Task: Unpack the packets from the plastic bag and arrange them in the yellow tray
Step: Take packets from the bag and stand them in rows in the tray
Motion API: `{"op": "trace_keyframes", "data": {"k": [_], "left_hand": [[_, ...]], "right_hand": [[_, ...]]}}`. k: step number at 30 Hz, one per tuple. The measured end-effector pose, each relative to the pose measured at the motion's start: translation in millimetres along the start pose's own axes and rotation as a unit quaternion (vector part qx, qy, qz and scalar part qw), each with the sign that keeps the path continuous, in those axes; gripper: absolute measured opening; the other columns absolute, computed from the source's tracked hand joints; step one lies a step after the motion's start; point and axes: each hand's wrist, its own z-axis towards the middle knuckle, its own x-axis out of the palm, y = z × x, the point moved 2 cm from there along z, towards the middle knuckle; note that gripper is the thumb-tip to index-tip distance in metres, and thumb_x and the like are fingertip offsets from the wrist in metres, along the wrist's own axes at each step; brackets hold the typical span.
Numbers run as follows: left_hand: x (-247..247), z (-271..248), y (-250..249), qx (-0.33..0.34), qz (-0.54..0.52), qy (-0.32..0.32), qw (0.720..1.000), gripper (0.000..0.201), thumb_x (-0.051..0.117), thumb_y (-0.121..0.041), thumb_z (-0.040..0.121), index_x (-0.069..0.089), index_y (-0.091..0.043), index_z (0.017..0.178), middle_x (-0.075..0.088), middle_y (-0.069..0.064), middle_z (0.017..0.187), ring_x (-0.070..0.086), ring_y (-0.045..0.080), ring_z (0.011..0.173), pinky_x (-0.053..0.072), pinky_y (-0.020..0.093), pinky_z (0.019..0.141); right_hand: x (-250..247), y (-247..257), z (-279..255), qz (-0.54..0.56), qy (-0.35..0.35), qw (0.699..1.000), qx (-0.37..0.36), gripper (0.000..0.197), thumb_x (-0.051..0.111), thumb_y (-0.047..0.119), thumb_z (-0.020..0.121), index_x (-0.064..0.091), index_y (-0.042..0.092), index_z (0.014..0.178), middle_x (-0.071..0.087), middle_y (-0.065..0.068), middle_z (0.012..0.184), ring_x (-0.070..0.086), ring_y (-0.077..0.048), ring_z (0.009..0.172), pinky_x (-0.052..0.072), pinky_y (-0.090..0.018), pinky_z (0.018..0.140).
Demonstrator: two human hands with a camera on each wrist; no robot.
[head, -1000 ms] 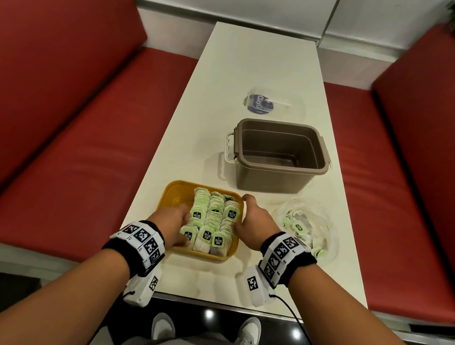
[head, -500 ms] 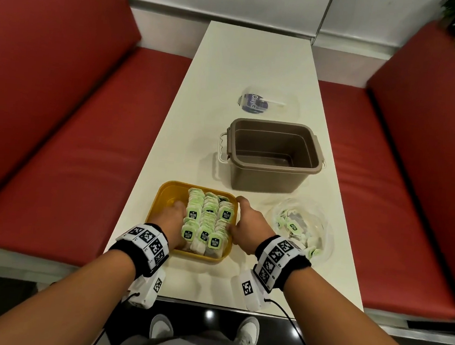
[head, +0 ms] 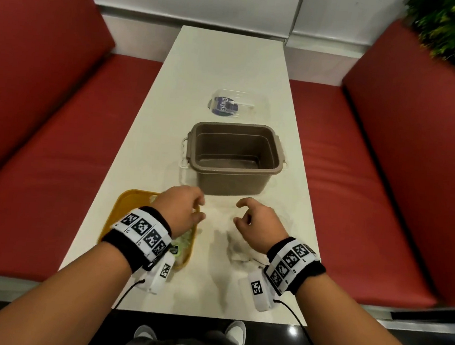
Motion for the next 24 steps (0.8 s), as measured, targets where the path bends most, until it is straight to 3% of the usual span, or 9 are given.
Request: {"op": "trace_keyframes", "data": {"k": [3, 6, 11, 15, 20, 24], "left_hand": [[24.6, 19.1, -48.0, 0.077, -0.019, 0.018, 0.997, 0.016, 0.069, -0.030, 0.086, 0.066, -0.028, 0.102, 0.063, -0.010, 0.101, 0.059, 0.011, 0.088, 0.049, 0.031, 0.088], [56.0, 37.2, -81.0, 0.117, -0.019, 0.057, 0.991, 0.024, 0.068, -0.023, 0.086, 0.069, -0.028, 0.110, 0.066, -0.008, 0.110, 0.061, 0.011, 0.099, 0.047, 0.027, 0.094], [104.2, 60.4, -95.1, 0.073, 0.058, 0.110, 0.990, 0.040, 0.068, -0.021, 0.081, 0.066, -0.030, 0.120, 0.067, -0.003, 0.120, 0.060, 0.019, 0.111, 0.048, 0.031, 0.098], [117.1, 67.9, -88.8, 0.042, 0.054, 0.101, 0.993, 0.025, 0.059, -0.028, 0.088, 0.071, -0.031, 0.110, 0.071, -0.002, 0.109, 0.063, 0.020, 0.104, 0.049, 0.032, 0.095], [106.8, 70.4, -94.9, 0.080, 0.023, 0.008, 0.997, 0.021, 0.055, -0.032, 0.095, 0.072, -0.026, 0.108, 0.073, -0.001, 0.102, 0.064, 0.021, 0.099, 0.049, 0.032, 0.088], [95.4, 68.9, -116.2, 0.148, -0.054, -0.019, 0.987, 0.017, 0.059, -0.032, 0.094, 0.072, -0.025, 0.104, 0.073, -0.006, 0.096, 0.066, 0.015, 0.091, 0.051, 0.033, 0.084]], "right_hand": [[-22.7, -34.8, -2.2, -0.053, -0.015, 0.998, 0.029, 0.031, 0.064, 0.022, 0.086, 0.059, 0.019, 0.116, 0.069, 0.004, 0.086, 0.064, -0.019, 0.087, 0.049, -0.030, 0.076], [-34.0, -68.9, -5.3, -0.128, 0.001, 0.991, 0.046, 0.046, 0.074, 0.031, 0.080, 0.057, 0.019, 0.121, 0.063, -0.002, 0.109, 0.058, -0.024, 0.104, 0.045, -0.031, 0.082], [-30.6, -106.7, -8.0, -0.143, 0.061, 0.987, 0.027, 0.086, 0.086, 0.044, 0.066, 0.047, 0.017, 0.137, 0.050, -0.004, 0.132, 0.044, -0.023, 0.123, 0.039, -0.030, 0.101], [-28.8, -116.2, -2.6, -0.123, 0.070, 0.990, 0.012, 0.099, 0.089, 0.045, 0.060, 0.041, 0.016, 0.142, 0.048, -0.004, 0.137, 0.043, -0.023, 0.127, 0.039, -0.030, 0.103], [-38.0, -120.8, 2.1, -0.069, 0.071, 0.995, -0.025, 0.079, 0.082, 0.043, 0.071, 0.047, 0.018, 0.138, 0.056, -0.001, 0.130, 0.051, -0.020, 0.120, 0.043, -0.030, 0.098], [-50.0, -119.2, 2.8, 0.022, 0.027, 0.997, -0.067, 0.042, 0.075, 0.028, 0.082, 0.059, 0.020, 0.121, 0.064, 0.007, 0.102, 0.058, -0.012, 0.093, 0.043, -0.020, 0.079]]}}
